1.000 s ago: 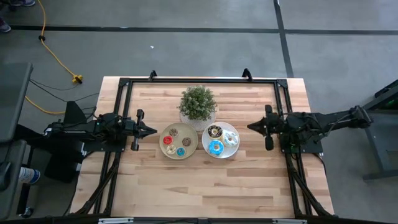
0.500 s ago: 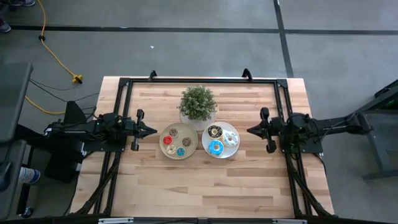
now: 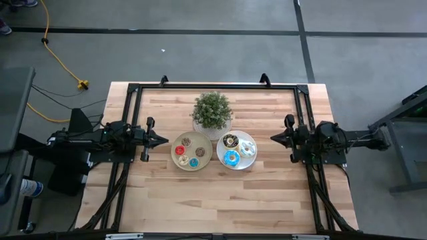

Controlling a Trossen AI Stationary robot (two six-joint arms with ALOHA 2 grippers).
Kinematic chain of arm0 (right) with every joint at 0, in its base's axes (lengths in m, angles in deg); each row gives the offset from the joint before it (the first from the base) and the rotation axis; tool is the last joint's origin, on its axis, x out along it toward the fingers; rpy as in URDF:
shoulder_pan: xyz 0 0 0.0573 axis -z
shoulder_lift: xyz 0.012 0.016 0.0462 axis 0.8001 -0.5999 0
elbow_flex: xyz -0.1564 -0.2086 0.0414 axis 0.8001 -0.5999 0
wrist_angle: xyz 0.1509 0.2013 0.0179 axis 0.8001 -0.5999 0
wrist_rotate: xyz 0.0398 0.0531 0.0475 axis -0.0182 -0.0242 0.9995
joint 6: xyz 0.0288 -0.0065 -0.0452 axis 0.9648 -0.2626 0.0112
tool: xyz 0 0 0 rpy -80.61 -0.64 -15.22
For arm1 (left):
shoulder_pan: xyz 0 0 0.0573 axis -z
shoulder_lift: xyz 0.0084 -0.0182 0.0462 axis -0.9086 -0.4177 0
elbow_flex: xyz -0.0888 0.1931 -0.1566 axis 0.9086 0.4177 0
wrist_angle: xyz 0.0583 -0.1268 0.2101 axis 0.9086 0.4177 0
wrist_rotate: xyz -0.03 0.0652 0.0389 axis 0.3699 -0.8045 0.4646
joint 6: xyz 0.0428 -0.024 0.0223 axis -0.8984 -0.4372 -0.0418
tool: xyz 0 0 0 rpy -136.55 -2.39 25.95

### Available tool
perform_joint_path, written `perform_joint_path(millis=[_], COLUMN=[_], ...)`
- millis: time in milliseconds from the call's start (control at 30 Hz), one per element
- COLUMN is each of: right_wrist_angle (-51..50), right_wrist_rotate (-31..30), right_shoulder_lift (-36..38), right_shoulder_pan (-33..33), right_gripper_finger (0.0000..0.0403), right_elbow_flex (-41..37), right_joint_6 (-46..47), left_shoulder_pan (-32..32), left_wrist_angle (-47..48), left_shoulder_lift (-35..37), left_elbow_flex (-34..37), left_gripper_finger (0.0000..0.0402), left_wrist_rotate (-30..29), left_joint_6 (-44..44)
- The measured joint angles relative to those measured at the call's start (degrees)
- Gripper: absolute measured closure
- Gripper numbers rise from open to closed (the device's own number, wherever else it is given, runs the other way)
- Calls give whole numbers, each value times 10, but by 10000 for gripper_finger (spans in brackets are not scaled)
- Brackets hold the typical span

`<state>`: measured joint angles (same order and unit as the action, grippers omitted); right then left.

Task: Pick & Place donuts
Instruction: Return to Home Position

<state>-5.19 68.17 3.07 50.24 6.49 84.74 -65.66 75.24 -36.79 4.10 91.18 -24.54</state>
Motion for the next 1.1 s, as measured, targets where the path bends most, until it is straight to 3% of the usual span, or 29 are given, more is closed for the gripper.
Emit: perform_joint_path(millis=[133,1100], right_wrist_angle=[-64,-89], right_wrist_rotate=[-3,22], right_shoulder_lift=[59,60], right_shoulder_pan=[0,-1], right_gripper_finger=[403,403], right_elbow_flex=[0,-22], right_joint_6=[0,-14], left_shoulder_pan=[0,0], left_wrist_angle=[0,1], left_shoulder_lift=[0,0], left_elbow_flex=[0,0], left_gripper_finger=[401,401], left_wrist_rotate=[0,0], left_joint_6=[0,0])
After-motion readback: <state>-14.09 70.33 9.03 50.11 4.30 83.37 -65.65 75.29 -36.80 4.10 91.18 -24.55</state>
